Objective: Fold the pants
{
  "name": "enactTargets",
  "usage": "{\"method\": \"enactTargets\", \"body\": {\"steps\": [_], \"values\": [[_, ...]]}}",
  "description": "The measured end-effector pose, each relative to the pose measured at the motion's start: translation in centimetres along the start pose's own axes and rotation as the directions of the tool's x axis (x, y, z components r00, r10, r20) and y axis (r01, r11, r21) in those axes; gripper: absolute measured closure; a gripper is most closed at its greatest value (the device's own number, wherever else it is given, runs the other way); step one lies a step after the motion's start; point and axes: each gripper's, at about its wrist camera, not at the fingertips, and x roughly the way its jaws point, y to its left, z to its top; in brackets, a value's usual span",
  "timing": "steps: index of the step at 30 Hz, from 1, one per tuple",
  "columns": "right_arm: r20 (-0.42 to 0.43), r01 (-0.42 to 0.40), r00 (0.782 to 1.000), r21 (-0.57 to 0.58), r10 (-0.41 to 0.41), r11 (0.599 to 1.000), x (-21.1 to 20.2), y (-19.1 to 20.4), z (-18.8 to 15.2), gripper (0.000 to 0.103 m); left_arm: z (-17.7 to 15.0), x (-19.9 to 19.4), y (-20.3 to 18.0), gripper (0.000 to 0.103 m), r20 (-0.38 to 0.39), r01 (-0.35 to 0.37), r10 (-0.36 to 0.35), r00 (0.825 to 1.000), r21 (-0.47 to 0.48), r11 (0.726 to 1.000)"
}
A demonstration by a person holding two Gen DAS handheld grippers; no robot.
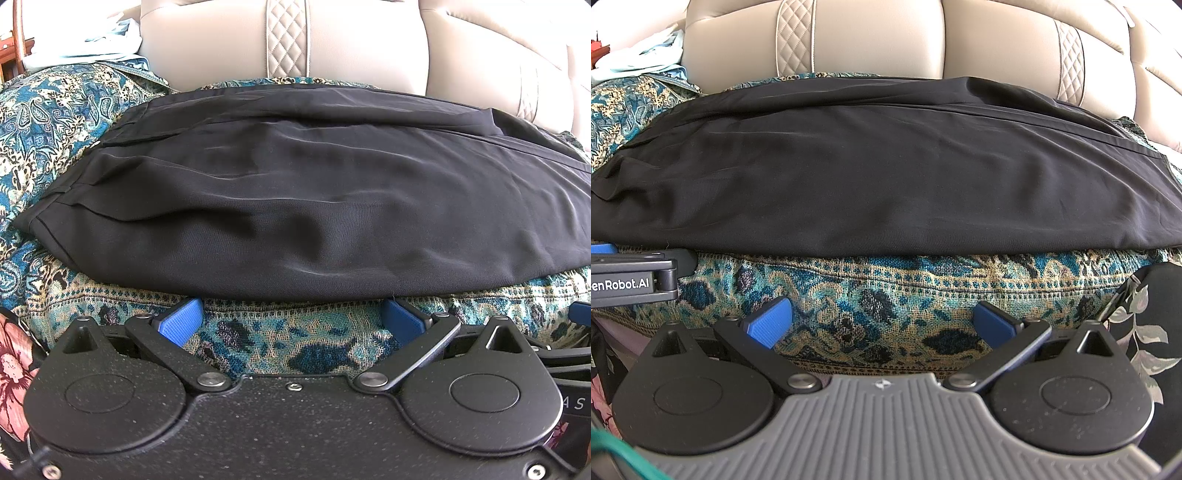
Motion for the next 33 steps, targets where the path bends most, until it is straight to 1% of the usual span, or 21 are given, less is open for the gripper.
{"method": "enactTargets", "body": {"steps": [2, 3, 4, 5, 6, 9, 12, 16, 19, 21, 22, 24, 25, 26, 28, 29, 31, 33], "values": [[-0.047, 0.012, 0.999, 0.008, -0.012, 1.000, 0.0, -0.1, 0.5, 0.000, 0.6, 0.0, 0.0, 0.000, -0.041, 0.003, -0.003, 0.999, 0.009, 1.000], [-0.047, 0.012, 0.999, 0.008, -0.012, 1.000, 0.0, -0.1, 0.5, 0.000, 1.2, 0.1, 0.2, 0.000, -0.085, 0.011, -0.011, 0.996, 0.009, 1.000], [-0.064, 0.006, 0.998, 0.027, -0.004, 1.000, -0.1, -0.4, 0.7, 0.000, 1.5, 0.1, 0.4, 0.001, -0.110, 0.015, -0.014, 0.994, 0.004, 1.000], [-0.064, 0.001, 0.998, 0.044, 0.002, 0.999, -0.3, -0.7, 1.0, 0.000, 2.1, 0.1, 0.8, 0.004, -0.139, 0.019, -0.020, 0.990, -0.009, 1.000], [-0.050, -0.010, 0.999, 0.058, 0.013, 0.998, -0.6, -1.1, 1.3, 0.000, 2.7, -0.1, 1.4, 0.005, -0.144, 0.032, -0.035, 0.989, -0.027, 0.999], [-0.005, -0.014, 1.000, 0.091, 0.014, 0.996, -1.4, -2.2, 2.3, 0.000, 4.8, -1.2, 3.5, 0.006, -0.103, 0.093, -0.102, 0.989, -0.091, 0.992], [0.054, -0.022, 0.998, 0.110, 0.016, 0.994, -1.5, -3.3, 4.1, 0.000, 8.0, -1.8, 5.6, 0.004, -0.049, 0.122, -0.128, 0.991, -0.122, 0.985], [0.131, -0.015, 0.991, 0.138, -0.004, 0.990, -0.8, -4.3, 7.4, 0.000, 13.7, -0.9, 8.2, 0.004, 0.022, 0.071, -0.068, 0.997, -0.158, 0.985], [0.182, -0.018, 0.983, 0.177, -0.015, 0.984, -0.3, -5.0, 9.5, 0.000, 18.3, 1.1, 10.2, 0.003, 0.061, 0.036, -0.022, 0.998, -0.233, 0.972], [0.201, -0.021, 0.979, 0.201, -0.020, 0.979, 0.2, -5.5, 10.4, 0.000, 21.0, 3.1, 11.8, 0.003, 0.076, 0.033, -0.009, 0.997, -0.331, 0.943], [0.212, -0.022, 0.977, 0.218, -0.026, 0.976, 0.4, -5.8, 11.3, 0.000, 22.3, 4.3, 12.6, 0.003, 0.083, 0.039, -0.008, 0.997, -0.379, 0.925], [0.225, -0.017, 0.974, 0.237, -0.038, 0.971, 0.9, -6.0, 12.1, 0.000, 24.7, 7.1, 13.9, 0.003, 0.087, 0.024, 0.017, 0.996, -0.446, 0.895], [0.233, -0.015, 0.971, 0.242, -0.043, 0.970, 1.0, -6.1, 12.4, 0.000, 25.5, 8.3, 14.3, 0.003, 0.093, 0.008, 0.039, 0.995, -0.457, 0.889], [0.243, -0.010, 0.969, 0.244, -0.051, 0.970, 1.3, -6.1, 12.7, 0.000, 26.3, 9.7, 14.9, 0.003, 0.090, -0.018, 0.067, 0.994, -0.462, 0.886], [0.256, 0.007, 0.964, 0.236, -0.069, 0.972, 1.9, -5.9, 12.9, 0.000, 27.6, 13.1, 15.8, 0.003, 0.058, -0.104, 0.147, 0.987, -0.465, 0.879], [0.262, 0.020, 0.962, 0.228, -0.081, 0.974, 2.2, -5.7, 12.7, 0.000, 28.2, 14.8, 16.2, 0.003, 0.039, -0.152, 0.192, 0.981, -0.469, 0.870], [0.271, 0.038, 0.958, 0.216, -0.098, 0.976, 2.6, -5.4, 12.6, 0.000, 28.8, 17.8, 16.7, 0.003, 0.015, -0.217, 0.253, 0.967, -0.472, 0.855], [0.272, 0.055, 0.956, 0.204, -0.111, 0.978, 3.1, -5.0, 12.1, 0.000, 29.2, 20.7, 17.2, 0.003, -0.019, -0.271, 0.299, 0.954, -0.479, 0.835]]}}
